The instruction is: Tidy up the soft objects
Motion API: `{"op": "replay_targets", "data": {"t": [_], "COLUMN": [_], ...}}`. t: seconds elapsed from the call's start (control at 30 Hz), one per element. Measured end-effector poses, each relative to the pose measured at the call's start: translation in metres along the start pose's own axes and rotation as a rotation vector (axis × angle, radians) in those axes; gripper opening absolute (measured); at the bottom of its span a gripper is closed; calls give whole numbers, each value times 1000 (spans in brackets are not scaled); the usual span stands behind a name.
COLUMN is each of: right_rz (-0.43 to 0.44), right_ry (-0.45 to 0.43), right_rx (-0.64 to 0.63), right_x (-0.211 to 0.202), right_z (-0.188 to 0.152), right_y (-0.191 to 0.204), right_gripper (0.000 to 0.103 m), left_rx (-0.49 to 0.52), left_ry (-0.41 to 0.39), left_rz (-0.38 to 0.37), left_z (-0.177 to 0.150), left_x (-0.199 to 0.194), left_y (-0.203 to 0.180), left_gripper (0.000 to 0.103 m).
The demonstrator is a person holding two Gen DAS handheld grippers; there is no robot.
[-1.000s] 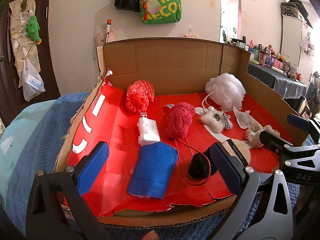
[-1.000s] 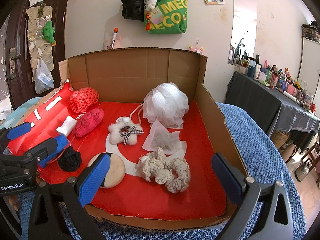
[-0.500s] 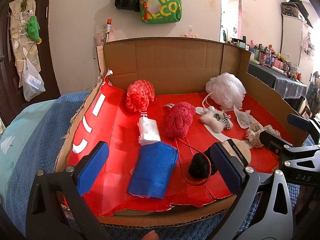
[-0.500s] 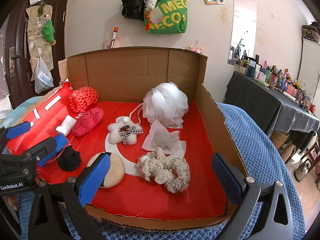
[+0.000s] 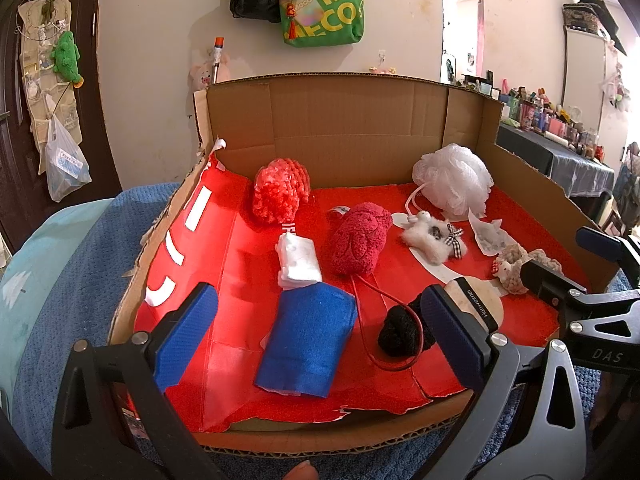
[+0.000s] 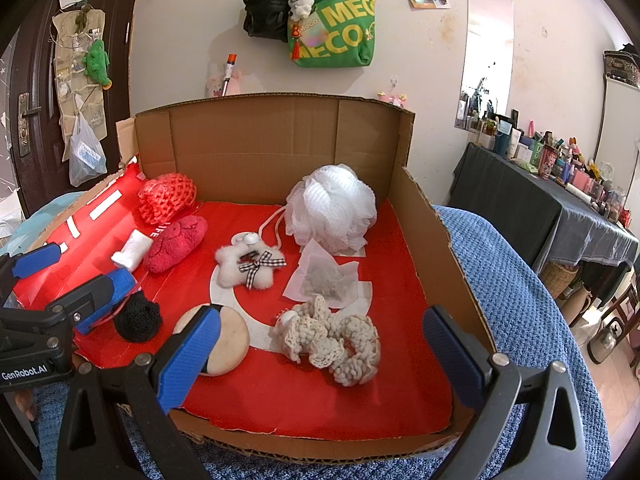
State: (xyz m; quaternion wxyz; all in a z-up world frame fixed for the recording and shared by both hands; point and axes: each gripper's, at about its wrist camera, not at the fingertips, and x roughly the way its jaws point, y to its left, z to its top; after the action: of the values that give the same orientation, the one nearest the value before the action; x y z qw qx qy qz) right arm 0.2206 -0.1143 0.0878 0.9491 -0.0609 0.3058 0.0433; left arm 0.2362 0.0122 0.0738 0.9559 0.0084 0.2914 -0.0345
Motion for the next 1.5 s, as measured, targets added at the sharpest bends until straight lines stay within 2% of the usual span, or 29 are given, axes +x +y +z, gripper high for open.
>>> {"op": "replay_targets", "data": {"t": [0.5,0.6,0.7,0.9,1.0,1.2,1.37,1.5], "right_rz": [19,45,66,71,56,63,42,18], "right_ry": [-11,-30,-58,-78,-46,105,224,264], "right_rx": [11,19,8,-7,-11,28,44,50], "right_x": [-4,-22,-50,-106,-118,-104,-77,-66], "right_z": [-1,1,2,-10,-21,-55,-73,-78], "right_y": [-2,-3,2,0,0,-6,-8,-11], "right_gripper": [103,103,103,103,103,103,103,103], "left_rx": [-27,-58,-12,3,-13,-71,-21,-32], "left_ry": [-6,-41,-80,-30,51,217,241,262], "left_rz": [-30,-65,-24,-23,-13,-78,1,13], "left_z": [0,5,5,-12,-32,-68,-79,-78], "left_x": [-9,-39,-71,-110,-112,-93,-79,-70], "left_y": [2,2,-7,-16,-17,-17,-20,-18], "left_gripper": [103,103,103,103,103,103,103,103]}}
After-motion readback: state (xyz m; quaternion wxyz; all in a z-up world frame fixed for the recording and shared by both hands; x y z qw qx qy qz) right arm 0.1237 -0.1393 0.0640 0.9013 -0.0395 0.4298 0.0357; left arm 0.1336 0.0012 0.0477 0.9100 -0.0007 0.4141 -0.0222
